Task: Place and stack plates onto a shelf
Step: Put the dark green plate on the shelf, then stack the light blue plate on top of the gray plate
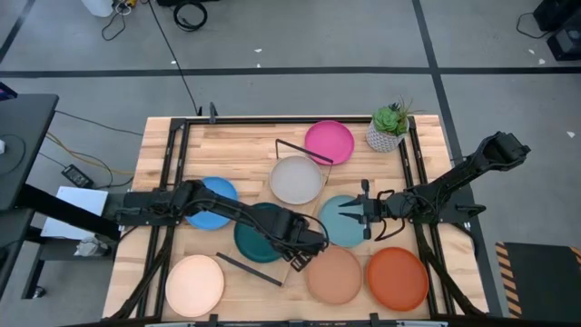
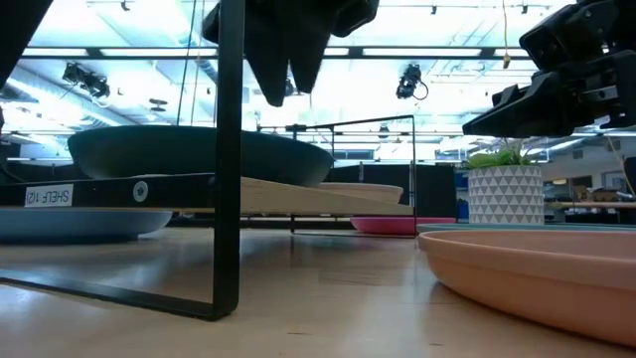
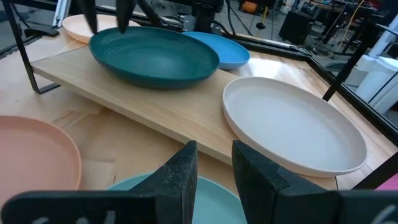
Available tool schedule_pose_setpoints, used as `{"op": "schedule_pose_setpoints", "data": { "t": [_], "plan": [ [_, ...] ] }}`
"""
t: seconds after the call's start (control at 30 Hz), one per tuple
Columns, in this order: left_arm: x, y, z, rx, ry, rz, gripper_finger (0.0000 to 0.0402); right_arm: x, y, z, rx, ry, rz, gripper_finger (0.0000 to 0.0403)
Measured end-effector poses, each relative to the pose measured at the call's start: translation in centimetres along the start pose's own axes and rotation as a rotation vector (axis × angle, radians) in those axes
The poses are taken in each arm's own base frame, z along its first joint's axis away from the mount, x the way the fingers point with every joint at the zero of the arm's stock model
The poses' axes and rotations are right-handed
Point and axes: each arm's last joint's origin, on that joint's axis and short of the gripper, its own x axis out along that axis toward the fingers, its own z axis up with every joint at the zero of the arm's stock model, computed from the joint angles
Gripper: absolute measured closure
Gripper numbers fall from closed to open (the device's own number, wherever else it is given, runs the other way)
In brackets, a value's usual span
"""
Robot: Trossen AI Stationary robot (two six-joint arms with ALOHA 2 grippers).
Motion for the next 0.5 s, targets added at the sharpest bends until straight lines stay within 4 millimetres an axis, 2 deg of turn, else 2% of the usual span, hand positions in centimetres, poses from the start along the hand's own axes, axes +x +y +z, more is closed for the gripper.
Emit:
{"op": "schedule_pose_setpoints", "data": {
  "t": [0.13,0.37,0.5],
  "plan": [
    [-0.2,0.6,-0.8,0.096,0.022,0.094,0.0258,0.0,0.0,0.0,0.004,0.002,0.008,0.0295],
    [-3.8,2.2,-1.1,0.135,-0.095,0.128,0.0260,0.0,0.1,-0.1,0.028,0.010,0.046,0.0295],
    [-4.8,3.4,-0.9,0.150,-0.132,0.177,0.0260,0.0,0.2,-0.2,0.045,0.019,0.054,0.0295]
  ]
}}
